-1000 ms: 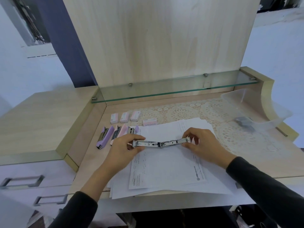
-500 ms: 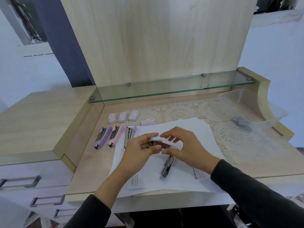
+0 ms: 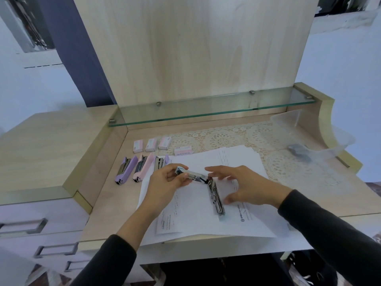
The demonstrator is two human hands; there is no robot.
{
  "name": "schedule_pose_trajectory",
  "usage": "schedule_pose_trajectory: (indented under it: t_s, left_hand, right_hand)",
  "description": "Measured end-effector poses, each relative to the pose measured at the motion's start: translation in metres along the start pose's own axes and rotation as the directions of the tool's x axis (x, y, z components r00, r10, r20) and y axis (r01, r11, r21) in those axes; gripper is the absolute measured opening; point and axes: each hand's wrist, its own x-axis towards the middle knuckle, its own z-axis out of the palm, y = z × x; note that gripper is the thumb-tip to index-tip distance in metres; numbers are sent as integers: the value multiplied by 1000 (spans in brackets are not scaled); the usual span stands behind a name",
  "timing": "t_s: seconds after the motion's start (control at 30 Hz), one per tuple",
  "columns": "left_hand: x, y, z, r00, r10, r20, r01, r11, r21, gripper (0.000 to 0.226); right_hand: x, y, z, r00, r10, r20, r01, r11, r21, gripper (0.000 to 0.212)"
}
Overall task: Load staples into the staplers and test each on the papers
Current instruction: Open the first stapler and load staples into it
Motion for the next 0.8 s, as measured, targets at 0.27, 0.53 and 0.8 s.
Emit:
schedule_pose_trajectory:
  t_s: [0.27, 0.53, 0.8]
  left_hand:
    - [-9, -4, 3, 993, 13, 120, -38, 978, 206, 18]
    - [-11, -13, -3, 998, 12, 55, -28, 953, 302, 16]
    - [-15, -8, 1, 991, 0, 136, -42, 952, 304, 52]
  right_hand:
    - [13, -3, 23, 961, -79, -265, 50, 992, -113, 50]
    - [8, -4, 18, 994, -81, -70, 72, 990, -121, 70]
    - [7, 1, 29, 944, -152, -292, 94, 975, -203, 41]
